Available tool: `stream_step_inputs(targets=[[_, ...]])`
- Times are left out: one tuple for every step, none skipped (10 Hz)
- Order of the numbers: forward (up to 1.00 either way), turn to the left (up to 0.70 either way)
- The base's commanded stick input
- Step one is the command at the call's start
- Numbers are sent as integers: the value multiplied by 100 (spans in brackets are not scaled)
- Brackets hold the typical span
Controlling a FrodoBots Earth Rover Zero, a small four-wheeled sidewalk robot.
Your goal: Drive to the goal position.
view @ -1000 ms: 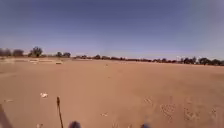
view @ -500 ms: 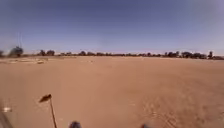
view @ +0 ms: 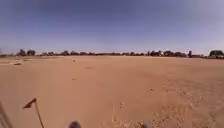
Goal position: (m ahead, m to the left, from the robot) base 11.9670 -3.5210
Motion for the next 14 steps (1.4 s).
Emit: stream_step_inputs(targets=[[100, -27], [100, -27], [100, -27], [100, -27], [100, -27], [100, -27], [100, -27], [100, -27], [100, -27], [100, -27], [100, -27], [100, -27], [100, -27], [100, -27]])
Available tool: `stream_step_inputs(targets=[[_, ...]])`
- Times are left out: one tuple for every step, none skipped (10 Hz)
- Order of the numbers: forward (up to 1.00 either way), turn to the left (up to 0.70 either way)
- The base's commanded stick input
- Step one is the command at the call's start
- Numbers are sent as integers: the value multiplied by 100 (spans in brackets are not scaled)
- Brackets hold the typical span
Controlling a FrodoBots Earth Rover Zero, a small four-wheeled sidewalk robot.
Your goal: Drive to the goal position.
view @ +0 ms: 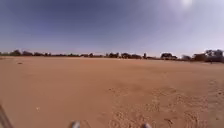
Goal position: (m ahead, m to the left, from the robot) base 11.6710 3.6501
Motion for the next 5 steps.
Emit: stream_step_inputs(targets=[[100, -27], [100, -27], [100, -27], [100, -27], [100, 0]])
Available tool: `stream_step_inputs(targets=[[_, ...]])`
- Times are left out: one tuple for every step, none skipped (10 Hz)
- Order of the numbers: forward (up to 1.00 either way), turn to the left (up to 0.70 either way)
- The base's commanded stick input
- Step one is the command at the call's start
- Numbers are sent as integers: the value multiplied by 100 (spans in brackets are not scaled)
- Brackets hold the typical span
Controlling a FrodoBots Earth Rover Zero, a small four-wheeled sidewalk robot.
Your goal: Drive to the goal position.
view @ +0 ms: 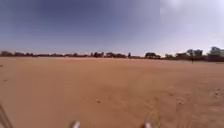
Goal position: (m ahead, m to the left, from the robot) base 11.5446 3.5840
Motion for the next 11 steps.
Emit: stream_step_inputs(targets=[[100, 0], [100, 0], [100, 0], [100, 0], [100, 0], [100, 0], [100, 0], [100, 0], [100, 0], [100, 0], [100, 0]])
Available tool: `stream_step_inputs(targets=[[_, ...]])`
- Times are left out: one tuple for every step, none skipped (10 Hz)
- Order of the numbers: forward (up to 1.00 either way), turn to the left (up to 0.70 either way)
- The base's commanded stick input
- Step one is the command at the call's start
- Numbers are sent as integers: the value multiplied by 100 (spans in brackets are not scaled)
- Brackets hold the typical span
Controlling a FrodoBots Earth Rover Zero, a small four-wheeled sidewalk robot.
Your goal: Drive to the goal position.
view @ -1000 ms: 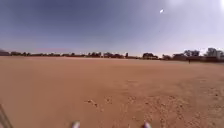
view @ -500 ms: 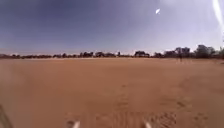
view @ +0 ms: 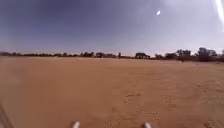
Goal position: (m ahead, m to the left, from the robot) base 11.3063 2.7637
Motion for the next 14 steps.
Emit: stream_step_inputs(targets=[[100, 0], [100, 0], [100, 0], [100, 0], [100, 0], [100, 0], [100, 0], [100, 0], [100, 0], [100, 0], [100, 0], [100, 0], [100, 0], [100, 0]])
